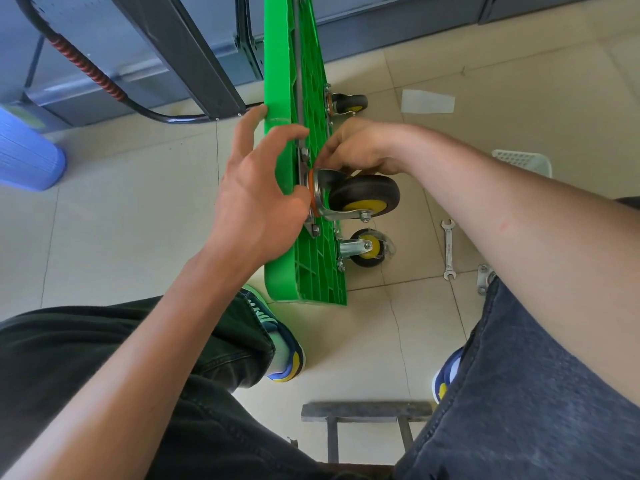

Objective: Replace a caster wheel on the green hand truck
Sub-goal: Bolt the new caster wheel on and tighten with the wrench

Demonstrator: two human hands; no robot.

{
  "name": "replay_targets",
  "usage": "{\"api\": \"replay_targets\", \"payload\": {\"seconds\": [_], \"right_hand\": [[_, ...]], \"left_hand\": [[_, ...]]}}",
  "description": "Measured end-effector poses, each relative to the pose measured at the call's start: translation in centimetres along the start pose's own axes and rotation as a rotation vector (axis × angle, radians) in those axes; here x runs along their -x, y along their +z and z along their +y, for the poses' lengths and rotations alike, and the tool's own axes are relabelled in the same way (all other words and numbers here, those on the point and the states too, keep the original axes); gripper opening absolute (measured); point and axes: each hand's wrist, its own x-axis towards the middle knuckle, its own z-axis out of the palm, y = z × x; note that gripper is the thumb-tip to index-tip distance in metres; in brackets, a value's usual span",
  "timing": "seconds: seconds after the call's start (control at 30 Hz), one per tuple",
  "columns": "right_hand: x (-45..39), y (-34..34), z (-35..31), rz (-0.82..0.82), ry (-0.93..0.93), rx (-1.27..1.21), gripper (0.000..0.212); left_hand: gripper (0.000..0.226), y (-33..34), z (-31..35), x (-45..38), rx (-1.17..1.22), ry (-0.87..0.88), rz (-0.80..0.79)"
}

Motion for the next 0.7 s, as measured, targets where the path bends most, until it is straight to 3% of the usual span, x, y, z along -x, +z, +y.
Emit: {"api": "replay_targets", "payload": {"seconds": [0.13, 0.37, 0.53, 0.7], "right_hand": [[0.08, 0.11, 0.09, 0.018, 0.009, 0.005, 0.013], [-0.39, 0.54, 0.45, 0.072, 0.041, -0.029, 0.027], [-0.25, 0.66, 0.67, 0.069, 0.007, -0.082, 0.013], [-0.23, 0.63, 0.94, 0.096, 0.003, -0.136, 0.013]], "left_hand": [[0.055, -0.02, -0.03, -0.02, 0.007, 0.01, 0.009], [0.053, 0.17, 0.09, 0.03, 0.001, 0.001, 0.029], [0.053, 0.11, 0.1, 0.0, -0.007, 0.006, 0.023], [0.052, 0.09, 0.25, 0.04, -0.012, 0.0, 0.021]]}}
